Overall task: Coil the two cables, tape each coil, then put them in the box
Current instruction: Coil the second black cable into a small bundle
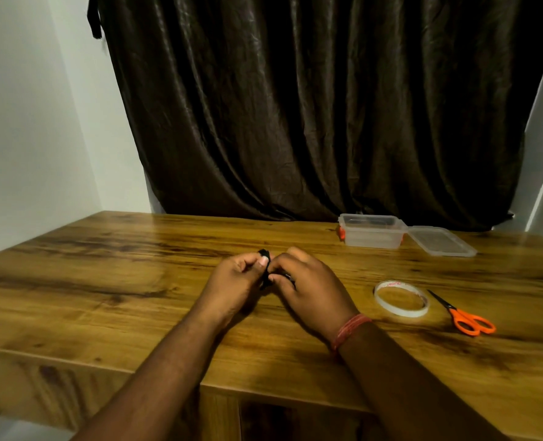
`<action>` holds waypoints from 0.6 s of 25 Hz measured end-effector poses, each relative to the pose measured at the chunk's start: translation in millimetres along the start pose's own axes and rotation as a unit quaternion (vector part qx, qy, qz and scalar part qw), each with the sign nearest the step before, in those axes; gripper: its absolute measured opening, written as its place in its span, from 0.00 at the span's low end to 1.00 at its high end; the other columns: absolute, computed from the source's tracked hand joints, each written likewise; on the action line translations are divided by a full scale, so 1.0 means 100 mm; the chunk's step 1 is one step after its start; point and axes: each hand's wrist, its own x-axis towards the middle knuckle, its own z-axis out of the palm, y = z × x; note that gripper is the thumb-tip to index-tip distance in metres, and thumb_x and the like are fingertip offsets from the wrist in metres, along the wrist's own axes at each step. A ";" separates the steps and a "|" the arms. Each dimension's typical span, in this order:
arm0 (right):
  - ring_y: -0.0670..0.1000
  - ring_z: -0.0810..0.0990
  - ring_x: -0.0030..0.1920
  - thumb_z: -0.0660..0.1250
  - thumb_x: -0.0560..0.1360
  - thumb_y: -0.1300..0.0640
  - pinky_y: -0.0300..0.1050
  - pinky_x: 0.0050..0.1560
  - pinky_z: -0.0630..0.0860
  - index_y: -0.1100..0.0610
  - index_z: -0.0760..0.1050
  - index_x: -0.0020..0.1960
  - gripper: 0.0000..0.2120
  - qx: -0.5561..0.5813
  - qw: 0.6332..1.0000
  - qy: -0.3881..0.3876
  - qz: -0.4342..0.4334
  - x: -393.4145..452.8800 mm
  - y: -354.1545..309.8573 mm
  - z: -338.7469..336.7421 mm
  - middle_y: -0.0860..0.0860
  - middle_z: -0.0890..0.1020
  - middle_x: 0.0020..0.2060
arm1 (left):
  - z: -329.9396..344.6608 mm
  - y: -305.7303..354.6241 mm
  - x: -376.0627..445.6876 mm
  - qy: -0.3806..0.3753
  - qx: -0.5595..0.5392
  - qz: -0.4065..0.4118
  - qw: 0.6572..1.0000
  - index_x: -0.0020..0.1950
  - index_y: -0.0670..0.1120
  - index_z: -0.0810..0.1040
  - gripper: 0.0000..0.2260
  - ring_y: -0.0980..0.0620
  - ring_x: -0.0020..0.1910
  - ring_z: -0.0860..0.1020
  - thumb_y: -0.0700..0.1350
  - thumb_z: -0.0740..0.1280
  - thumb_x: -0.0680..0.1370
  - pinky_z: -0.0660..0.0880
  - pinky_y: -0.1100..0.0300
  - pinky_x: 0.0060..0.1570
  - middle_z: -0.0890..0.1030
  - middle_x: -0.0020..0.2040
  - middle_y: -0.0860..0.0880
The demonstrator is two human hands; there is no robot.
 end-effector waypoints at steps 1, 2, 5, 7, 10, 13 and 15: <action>0.46 0.75 0.46 0.66 0.78 0.55 0.45 0.44 0.75 0.49 0.76 0.51 0.03 0.012 1.000 0.006 0.002 0.00 0.01 -0.01 0.44 0.74 0.47 | -0.01 -0.01 -0.01 -0.030 0.008 -0.011 0.999 0.46 0.44 0.83 0.12 0.47 0.44 0.79 0.41 0.62 0.83 0.75 0.49 0.52 0.83 0.41 0.44; 0.45 0.75 0.46 0.66 0.78 0.56 0.44 0.44 0.75 0.49 0.76 0.50 0.03 0.018 1.000 0.010 0.003 0.01 0.03 -0.01 0.44 0.73 0.47 | -0.02 -0.01 -0.03 -0.050 0.014 -0.027 0.998 0.44 0.45 0.83 0.13 0.48 0.42 0.78 0.42 0.61 0.83 0.74 0.49 0.51 0.82 0.40 0.44; 0.46 0.74 0.47 0.68 0.77 0.59 0.46 0.44 0.75 0.51 0.76 0.49 0.04 0.011 1.000 0.015 -0.008 0.02 0.07 -0.03 0.44 0.73 0.46 | -0.01 0.02 -0.06 -0.081 -0.002 -0.072 0.994 0.47 0.41 0.82 0.12 0.45 0.44 0.79 0.40 0.60 0.82 0.74 0.53 0.50 0.82 0.43 0.40; 0.46 0.74 0.47 0.68 0.75 0.61 0.47 0.44 0.75 0.52 0.77 0.48 0.05 0.001 1.000 0.019 -0.022 0.03 0.10 -0.04 0.45 0.74 0.46 | 0.02 0.05 -0.06 -0.100 -0.041 -0.104 0.989 0.51 0.36 0.79 0.11 0.47 0.43 0.81 0.35 0.57 0.82 0.78 0.54 0.51 0.81 0.45 0.38; 0.47 0.74 0.48 0.68 0.75 0.62 0.46 0.45 0.75 0.52 0.78 0.47 0.06 0.005 0.999 0.022 -0.028 0.04 0.12 -0.05 0.45 0.75 0.45 | 0.02 0.08 -0.08 -0.141 -0.082 -0.128 0.978 0.55 0.33 0.76 0.11 0.48 0.41 0.80 0.33 0.55 0.82 0.79 0.52 0.50 0.80 0.44 0.38; 0.46 0.77 0.46 0.67 0.76 0.63 0.44 0.45 0.76 0.52 0.79 0.46 0.06 0.085 0.996 0.024 0.004 0.05 0.11 -0.05 0.44 0.76 0.44 | 0.00 0.10 -0.10 -0.157 -0.110 -0.141 0.971 0.50 0.34 0.77 0.11 0.47 0.40 0.80 0.35 0.56 0.81 0.79 0.53 0.47 0.80 0.44 0.37; 0.47 0.79 0.39 0.67 0.77 0.63 0.48 0.41 0.79 0.53 0.79 0.46 0.06 0.171 0.984 -0.001 0.057 0.05 0.11 -0.07 0.45 0.79 0.40 | -0.02 0.11 -0.11 -0.171 -0.132 -0.148 0.965 0.48 0.35 0.79 0.11 0.45 0.41 0.81 0.36 0.57 0.80 0.79 0.50 0.50 0.81 0.45 0.35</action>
